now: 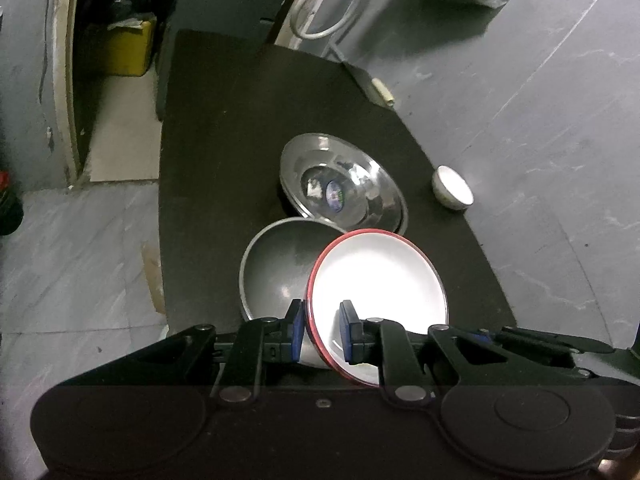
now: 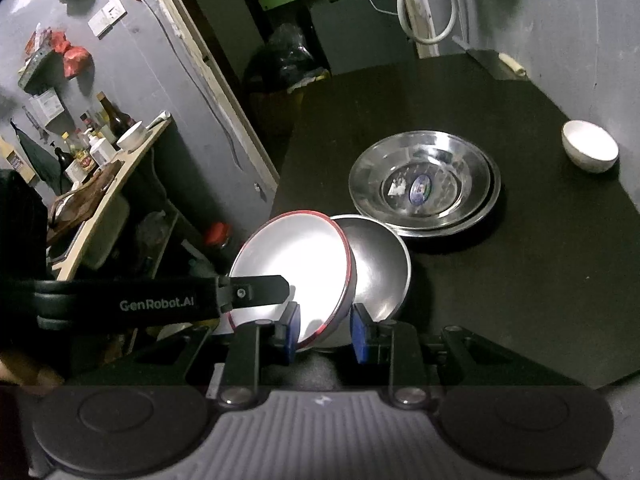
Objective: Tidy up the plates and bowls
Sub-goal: 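Carry the white bowl with both grippers and lower it into the steel bowl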
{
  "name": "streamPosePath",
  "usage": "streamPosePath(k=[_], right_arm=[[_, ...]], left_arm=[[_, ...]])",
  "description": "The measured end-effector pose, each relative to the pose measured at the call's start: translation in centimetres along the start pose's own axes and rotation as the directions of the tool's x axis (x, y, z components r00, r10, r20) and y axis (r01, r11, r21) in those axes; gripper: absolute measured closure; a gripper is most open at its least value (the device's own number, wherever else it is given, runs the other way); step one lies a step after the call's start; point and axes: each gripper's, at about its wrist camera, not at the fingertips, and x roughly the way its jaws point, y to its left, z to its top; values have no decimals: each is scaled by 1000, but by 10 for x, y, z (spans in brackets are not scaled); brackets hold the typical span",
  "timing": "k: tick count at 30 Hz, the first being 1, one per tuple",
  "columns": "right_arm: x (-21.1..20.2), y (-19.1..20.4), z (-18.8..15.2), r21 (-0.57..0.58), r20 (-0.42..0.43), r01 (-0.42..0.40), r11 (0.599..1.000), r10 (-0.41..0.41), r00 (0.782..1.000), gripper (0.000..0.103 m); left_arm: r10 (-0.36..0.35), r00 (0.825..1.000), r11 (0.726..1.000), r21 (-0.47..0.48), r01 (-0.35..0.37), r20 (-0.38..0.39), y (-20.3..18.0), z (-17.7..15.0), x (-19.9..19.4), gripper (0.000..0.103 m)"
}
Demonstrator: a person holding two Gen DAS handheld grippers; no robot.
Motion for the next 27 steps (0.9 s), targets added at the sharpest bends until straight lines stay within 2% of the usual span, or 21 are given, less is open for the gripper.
streamPosePath(k=[12, 22, 27], right_arm=[[34, -13, 23, -4, -69, -28, 1000, 28, 997, 72], [62, -16, 42, -50, -161, -26, 998, 18, 987, 72], [71, -16, 42, -73, -213, -5, 997, -11, 977, 72]], left_arm=[[90, 995, 996, 5, -90, -39, 0, 20, 27, 83], [139, 984, 990, -17, -142, -113, 7, 34, 50, 82], [162, 974, 987, 13, -162, -160, 5, 31, 57, 82]])
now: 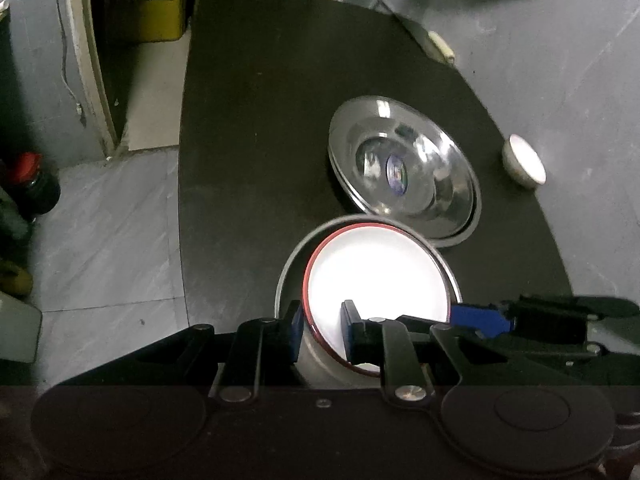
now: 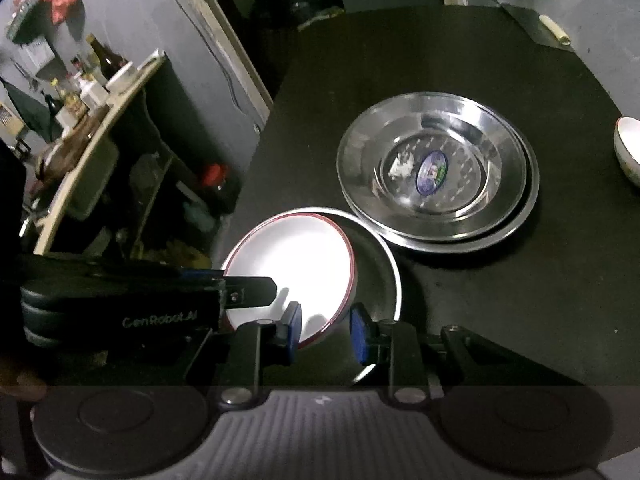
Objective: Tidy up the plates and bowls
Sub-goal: 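Carry the white bowl with both grippers and lower it into the steel bowl, then open both grippers and release the white bowl inside the steel bowl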
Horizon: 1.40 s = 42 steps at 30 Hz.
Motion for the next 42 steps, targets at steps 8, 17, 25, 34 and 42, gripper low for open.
streamPosePath(k=[8, 17, 25, 34, 42], right_arm=[[6, -3, -4, 17, -28, 22, 1000, -21, 999, 72], [3, -1, -6, 40, -15, 41, 998, -41, 999, 71], [-9, 2, -11, 62, 32, 59, 996, -62, 998, 59], [-31, 1, -22, 120, 128, 68, 990, -83, 988, 49], [-59, -13, -23, 215, 243, 92, 972, -145, 959, 36]], left_arm=[[-8, 1000, 1000, 15, 9, -14, 1, 2, 2, 81], [-6, 1000, 999, 45, 7, -13, -2, 2, 0, 80], [-34, 999, 998, 55, 33, 17, 1, 1, -15, 76], [-107, 990, 991, 84, 99, 97, 9, 1, -42, 56], [-124, 967, 991, 84, 108, 223, 13, 6, -66, 25]])
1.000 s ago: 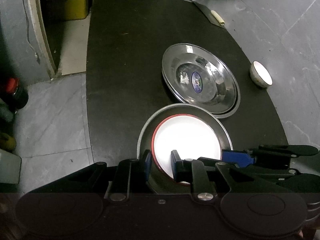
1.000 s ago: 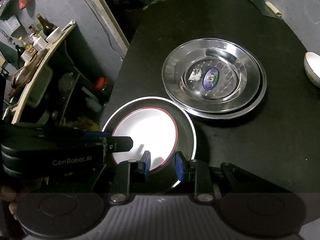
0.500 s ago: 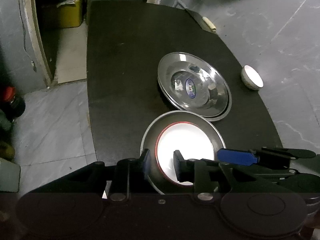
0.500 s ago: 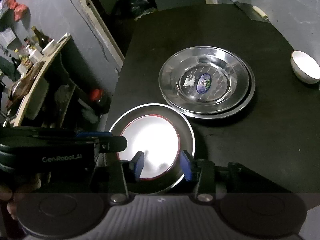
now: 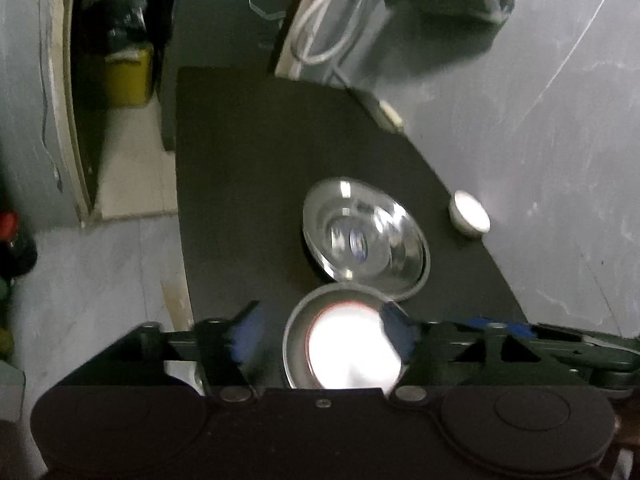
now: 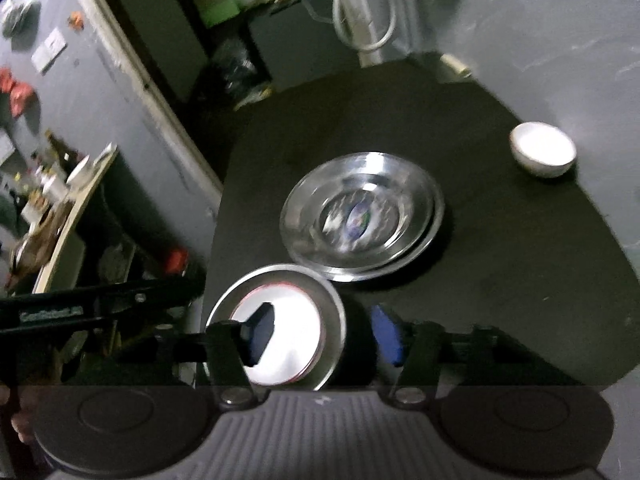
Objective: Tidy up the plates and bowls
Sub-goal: 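Open both grippers and release the white bowl inside the steel bowl, then move both grippers to the remaining red-rimmed white bowl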
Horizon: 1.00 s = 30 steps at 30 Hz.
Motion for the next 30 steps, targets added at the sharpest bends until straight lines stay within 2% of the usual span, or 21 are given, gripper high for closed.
streamPosePath(k=[1, 4, 9, 15, 19, 24, 27, 30], right_arm=[[-3, -3, 1, 7, 16, 9, 1000, -9, 1000, 26], [-13, -12, 4, 33, 68, 37, 999, -39, 997, 12], [-25, -36, 8, 88, 145, 58, 994, -70, 987, 1], [-38, -69, 11, 114, 262, 81, 990, -109, 959, 0], [-39, -89, 17, 119, 319, 137, 983, -168, 933, 0], [-25, -106, 31, 71, 276, 177, 982, -190, 942, 0], [-13, -117, 36, 47, 248, 184, 982, -190, 950, 0], [1, -133, 36, 55, 205, 172, 984, -179, 962, 0]], left_arm=[[4, 1000, 1000, 8, -4, 31, -2, 3, -3, 18], [2, 993, 999, 34, -6, 114, -5, 14, -7, 4], [16, 979, 998, 59, -29, 205, -12, 39, -4, 1], [30, 965, 995, 88, -54, 260, -35, 71, 11, 1], [51, 952, 992, 91, -82, 301, -56, 91, 25, 1], [78, 928, 992, 65, -109, 363, -83, 121, 50, 1], [78, 929, 990, 79, -114, 363, -102, 139, 77, 1], [82, 942, 981, 141, -134, 325, -125, 150, 112, 1]])
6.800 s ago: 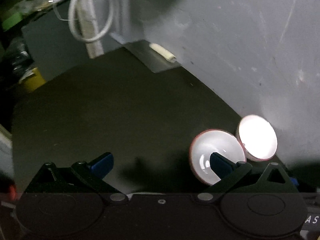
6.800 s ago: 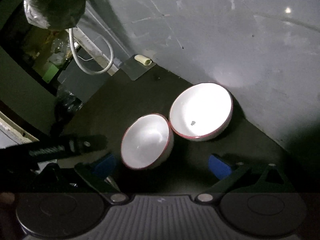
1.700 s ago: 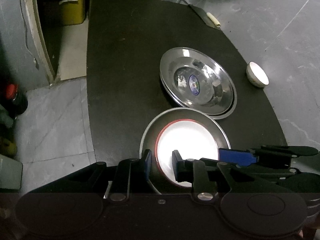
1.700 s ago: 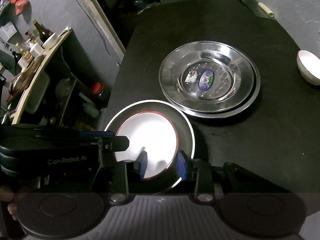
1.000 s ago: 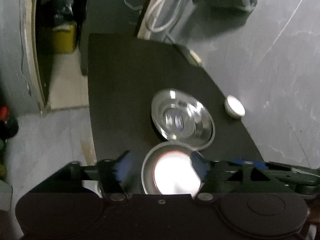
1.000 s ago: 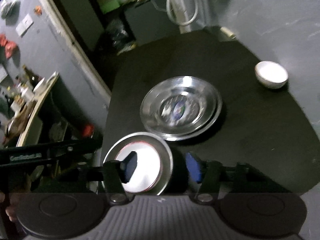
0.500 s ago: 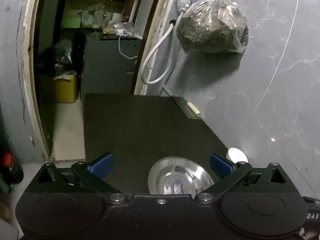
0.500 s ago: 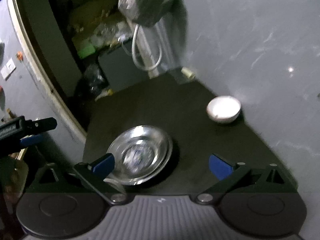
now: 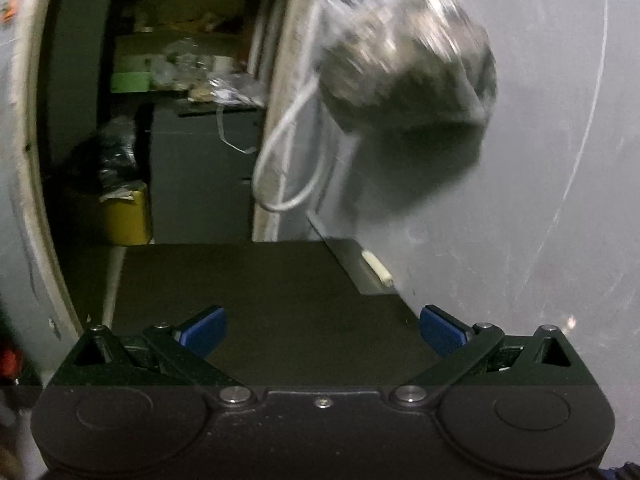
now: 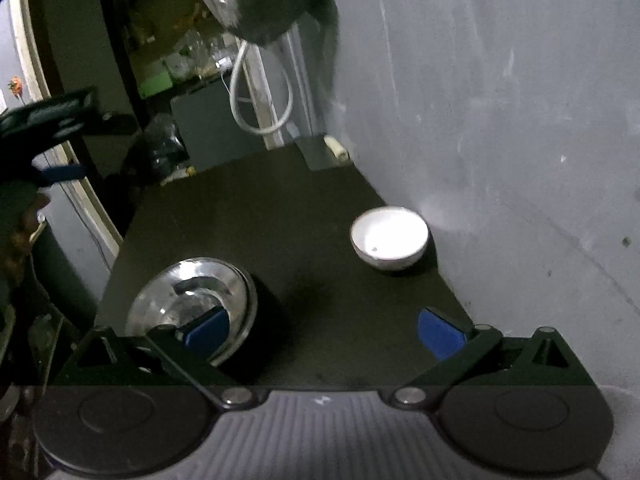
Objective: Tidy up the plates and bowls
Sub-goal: 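Move both grippers to the remaining red-rimmed white bowl, then close both grippers on the rim of the second white bowl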
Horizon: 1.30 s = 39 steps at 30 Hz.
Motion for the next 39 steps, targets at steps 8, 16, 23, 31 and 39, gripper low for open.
streamPosePath(k=[8, 16, 23, 31, 39], right_arm=[[53, -27, 4, 112, -129, 45, 993, -31, 991, 0], [79, -32, 11, 139, -187, 119, 983, -92, 978, 0], [95, -48, 11, 272, -172, 147, 951, -103, 980, 0], [105, -61, 10, 388, -31, 190, 902, -194, 981, 5], [123, -69, 21, 412, -8, 204, 888, -221, 975, 23]], left_arm=[[7, 996, 993, 120, 4, -88, -43, -7, 55, 1], [-68, 966, 985, 138, 104, -248, -60, -24, 98, 1], [-132, 931, 958, 196, 207, -339, -83, -38, 142, 1], [-214, 883, 915, 232, 331, -419, -115, -55, 187, 1], [-210, 826, 906, 215, 366, -523, -123, -63, 213, 16]])
